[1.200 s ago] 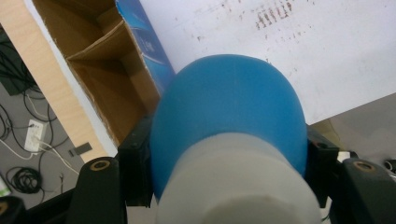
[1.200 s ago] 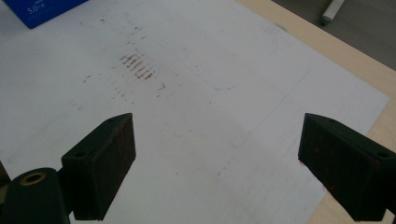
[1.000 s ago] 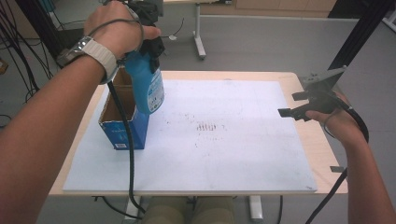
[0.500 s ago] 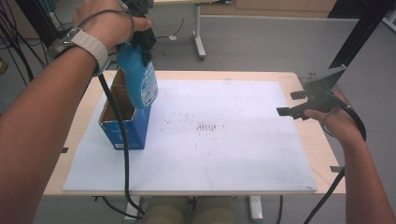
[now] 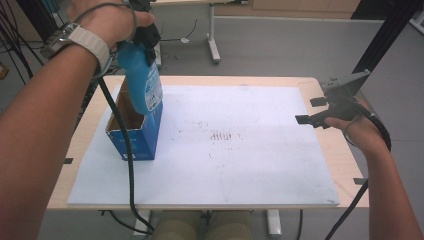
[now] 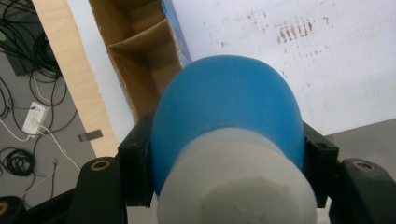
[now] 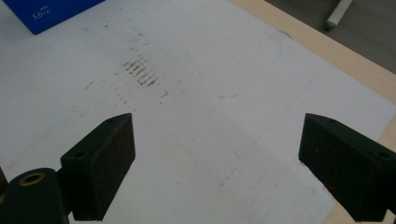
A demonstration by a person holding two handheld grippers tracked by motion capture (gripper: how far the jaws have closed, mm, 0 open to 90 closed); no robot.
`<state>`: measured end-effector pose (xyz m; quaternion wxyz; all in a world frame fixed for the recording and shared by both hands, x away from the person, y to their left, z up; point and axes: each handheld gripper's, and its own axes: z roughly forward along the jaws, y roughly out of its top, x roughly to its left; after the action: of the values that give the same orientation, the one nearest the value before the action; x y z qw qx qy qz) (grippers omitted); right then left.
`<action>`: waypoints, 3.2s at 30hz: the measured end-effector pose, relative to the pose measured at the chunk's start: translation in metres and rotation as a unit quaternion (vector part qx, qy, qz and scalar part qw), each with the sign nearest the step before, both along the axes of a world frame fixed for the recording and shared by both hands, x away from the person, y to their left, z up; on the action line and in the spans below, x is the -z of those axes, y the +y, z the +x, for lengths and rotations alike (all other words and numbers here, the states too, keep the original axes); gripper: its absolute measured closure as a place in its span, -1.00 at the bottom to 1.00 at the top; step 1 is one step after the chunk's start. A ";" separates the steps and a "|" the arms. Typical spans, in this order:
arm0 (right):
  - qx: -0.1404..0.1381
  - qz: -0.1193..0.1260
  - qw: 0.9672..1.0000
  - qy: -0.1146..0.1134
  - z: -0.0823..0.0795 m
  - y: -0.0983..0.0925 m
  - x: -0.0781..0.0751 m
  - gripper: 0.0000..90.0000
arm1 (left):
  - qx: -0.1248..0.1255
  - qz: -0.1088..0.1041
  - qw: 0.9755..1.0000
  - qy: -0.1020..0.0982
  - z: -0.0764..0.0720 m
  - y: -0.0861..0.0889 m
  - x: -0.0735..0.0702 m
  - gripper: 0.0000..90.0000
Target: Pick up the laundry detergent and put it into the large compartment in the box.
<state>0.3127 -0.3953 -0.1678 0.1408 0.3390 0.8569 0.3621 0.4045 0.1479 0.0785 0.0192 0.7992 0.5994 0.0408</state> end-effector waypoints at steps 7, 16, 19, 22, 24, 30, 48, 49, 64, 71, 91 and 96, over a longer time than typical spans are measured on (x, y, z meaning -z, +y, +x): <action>-0.001 0.000 1.000 0.001 0.002 0.001 0.001 -0.76 | -0.016 -0.002 1.000 -0.003 0.001 0.008 -0.004 -0.17; 0.001 0.001 1.000 0.001 0.002 -0.001 0.002 -0.76 | -0.034 -0.003 0.999 -0.009 0.002 0.018 -0.007 -0.17; 0.002 0.002 1.000 0.001 0.001 -0.002 0.002 -0.76 | -0.041 -0.003 0.999 -0.010 0.003 0.022 -0.006 -0.17; 0.002 0.001 1.000 0.003 0.001 -0.002 0.003 -0.76 | -0.047 -0.002 0.999 -0.009 0.004 0.025 -0.004 -0.17; 0.004 0.001 1.000 0.003 0.000 -0.003 0.003 -0.76 | -0.050 -0.003 0.999 -0.011 0.005 0.027 -0.004 -0.17; 0.005 0.000 1.000 0.005 0.001 -0.003 0.003 -0.76 | -0.057 -0.003 0.998 -0.010 0.007 0.035 -0.003 -0.17; 0.004 -0.003 1.000 0.009 0.005 0.002 0.004 -0.76 | -0.081 0.002 0.997 -0.014 0.014 0.053 0.006 -0.17; 0.004 -0.003 1.000 0.010 0.006 0.002 0.004 -0.76 | -0.082 0.003 0.997 -0.014 0.014 0.054 0.007 -0.17; 0.006 -0.003 1.000 0.013 0.007 0.001 0.007 -0.76 | -0.088 0.005 0.996 -0.010 0.023 0.060 0.017 -0.17; 0.011 -0.003 1.000 0.014 0.006 -0.001 0.007 -0.76 | -0.089 0.001 0.996 -0.013 0.027 0.062 0.025 -0.17; 0.010 -0.009 1.000 0.023 0.009 0.005 0.010 -0.76 | -0.091 0.009 0.996 -0.010 0.036 0.069 0.052 -0.17; 0.009 -0.011 1.000 0.024 0.011 0.008 0.011 -0.76 | -0.093 0.008 0.996 -0.012 0.036 0.072 0.057 -0.17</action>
<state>0.3233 -0.3876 -0.1783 0.1268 0.3539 0.8607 0.3433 0.4404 0.2196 0.0212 0.0161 0.7395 0.6706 0.0563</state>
